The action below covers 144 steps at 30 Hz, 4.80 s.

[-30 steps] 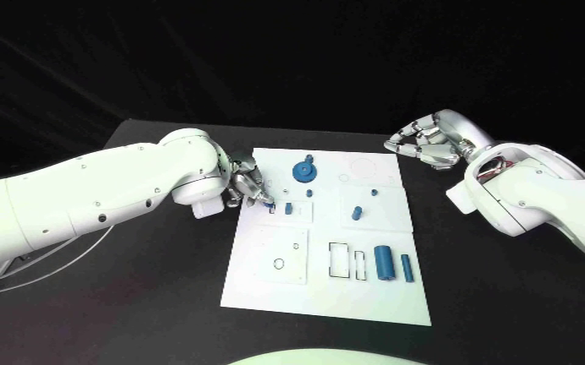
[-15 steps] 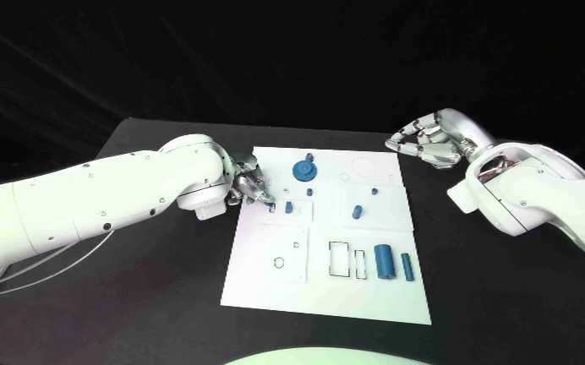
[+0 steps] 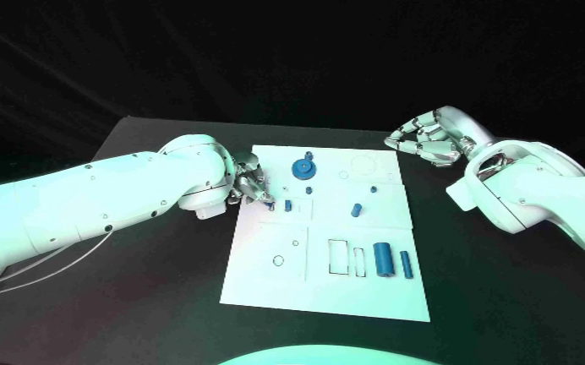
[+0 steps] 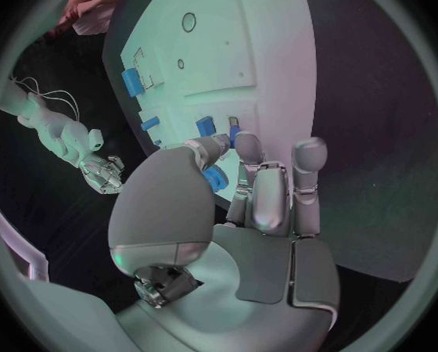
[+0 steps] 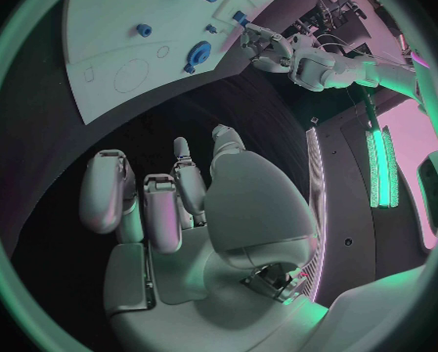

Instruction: Assemble the parts on the task board

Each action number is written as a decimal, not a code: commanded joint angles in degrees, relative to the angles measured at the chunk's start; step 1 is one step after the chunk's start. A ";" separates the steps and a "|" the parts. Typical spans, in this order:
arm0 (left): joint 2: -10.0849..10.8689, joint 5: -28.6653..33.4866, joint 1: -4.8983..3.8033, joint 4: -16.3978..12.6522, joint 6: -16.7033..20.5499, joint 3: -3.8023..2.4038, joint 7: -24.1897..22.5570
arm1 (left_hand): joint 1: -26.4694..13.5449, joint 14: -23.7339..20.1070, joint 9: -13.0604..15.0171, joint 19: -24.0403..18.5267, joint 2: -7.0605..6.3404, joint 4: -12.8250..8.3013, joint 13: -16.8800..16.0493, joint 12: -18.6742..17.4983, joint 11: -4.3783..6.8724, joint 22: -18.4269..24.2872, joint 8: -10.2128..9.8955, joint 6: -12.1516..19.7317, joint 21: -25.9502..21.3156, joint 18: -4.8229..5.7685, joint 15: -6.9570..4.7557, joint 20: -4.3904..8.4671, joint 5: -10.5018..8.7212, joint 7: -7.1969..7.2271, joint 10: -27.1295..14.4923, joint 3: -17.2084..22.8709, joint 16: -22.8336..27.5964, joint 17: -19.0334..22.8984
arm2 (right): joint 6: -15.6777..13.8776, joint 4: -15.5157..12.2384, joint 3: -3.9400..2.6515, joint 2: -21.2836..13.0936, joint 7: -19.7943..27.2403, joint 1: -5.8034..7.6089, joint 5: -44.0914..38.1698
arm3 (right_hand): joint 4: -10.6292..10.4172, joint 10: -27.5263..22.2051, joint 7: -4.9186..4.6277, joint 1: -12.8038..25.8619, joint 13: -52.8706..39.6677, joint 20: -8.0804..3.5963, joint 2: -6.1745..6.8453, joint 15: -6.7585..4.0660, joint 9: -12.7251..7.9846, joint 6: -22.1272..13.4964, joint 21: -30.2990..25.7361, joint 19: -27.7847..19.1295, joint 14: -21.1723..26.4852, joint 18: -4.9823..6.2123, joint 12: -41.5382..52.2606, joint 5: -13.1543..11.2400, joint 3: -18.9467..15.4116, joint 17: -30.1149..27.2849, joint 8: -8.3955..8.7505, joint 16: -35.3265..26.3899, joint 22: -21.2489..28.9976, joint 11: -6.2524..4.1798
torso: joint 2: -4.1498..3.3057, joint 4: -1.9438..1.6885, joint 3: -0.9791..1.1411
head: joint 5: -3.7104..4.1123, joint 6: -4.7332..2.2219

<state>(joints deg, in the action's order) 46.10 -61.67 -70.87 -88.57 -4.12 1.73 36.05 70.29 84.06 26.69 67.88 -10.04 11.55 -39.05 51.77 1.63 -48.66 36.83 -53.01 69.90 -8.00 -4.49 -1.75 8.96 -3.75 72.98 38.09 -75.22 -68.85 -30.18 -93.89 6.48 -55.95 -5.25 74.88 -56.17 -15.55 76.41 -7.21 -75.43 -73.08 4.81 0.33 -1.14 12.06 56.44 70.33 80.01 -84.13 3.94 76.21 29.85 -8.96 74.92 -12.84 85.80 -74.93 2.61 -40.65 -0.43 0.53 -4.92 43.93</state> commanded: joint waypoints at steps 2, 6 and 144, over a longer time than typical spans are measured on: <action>-0.15 -0.76 0.03 -0.21 -2.10 0.01 0.13 | -0.04 1.30 0.25 0.31 0.46 -5.17 -0.19 0.30 0.27 -0.07 0.28 -1.95 0.31 0.06 -0.52 0.13 0.24 1.51 0.85 5.27 -0.17 -0.02 | -0.05 0.01 -0.01 -0.04 0.18 -0.03 -0.30 | -0.10 -0.50 0.05 -0.45 0.01 -0.08 -0.05 -0.30 0.10 -0.19 -0.33 -0.25 -3.95 0.64 -0.27 0.22 -0.36 7.28 -0.24 -0.13 -1.91 -0.01 | -0.03 -0.03 0.01 | 0.07 0.00; -0.32 -0.84 0.05 -0.16 -2.18 0.02 0.19 | -0.04 1.30 0.25 0.31 0.46 -5.17 -0.19 0.30 0.27 -0.07 0.28 -1.95 0.31 0.06 -0.52 0.13 0.24 1.51 0.85 5.27 -0.17 -0.02 | -0.05 0.01 -0.01 -0.02 0.19 -0.03 -0.30 | -0.10 -0.50 0.05 -0.45 0.01 -0.08 -0.05 -0.30 0.10 -0.19 -0.33 -0.25 -3.95 0.64 -0.27 0.22 -0.36 7.28 -0.24 -0.13 -1.91 -0.01 | -0.01 -0.03 0.04 | -0.01 0.02; 0.05 0.72 0.31 -0.40 -1.92 -0.09 0.12 | -9.48 1.51 -4.03 2.32 1.08 5.15 -8.19 7.03 1.39 -3.24 1.39 -6.23 1.84 0.71 -1.35 0.97 0.10 3.02 4.32 -21.14 -0.23 -0.25 | 0.24 0.10 0.02 0.15 -0.02 -0.19 -0.55 | -0.55 -0.26 0.11 0.01 -0.16 -0.10 -0.12 -0.34 0.25 -0.09 -0.22 -0.12 -3.98 0.59 -0.10 0.12 -0.75 7.39 -0.41 -0.12 -2.07 -0.06 | 0.00 0.01 -0.01 | -0.19 0.45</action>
<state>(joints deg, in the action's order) 46.07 -62.11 -70.57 -88.60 -7.76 1.69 36.65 60.95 83.88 22.73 69.75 -9.23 16.72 -47.18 58.61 2.94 -51.83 38.55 -58.96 71.45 -8.00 -5.53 -0.69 8.98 -0.71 76.95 17.37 -75.22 -69.01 -30.11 -93.79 6.51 -55.86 -5.41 74.74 -56.23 -15.98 76.41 -7.21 -75.43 -73.20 4.81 0.33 -1.14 12.25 56.44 70.34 80.02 -84.13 3.94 76.22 29.85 -9.39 74.92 -13.06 85.79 -74.95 2.61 -40.68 -0.43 0.52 -5.05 44.43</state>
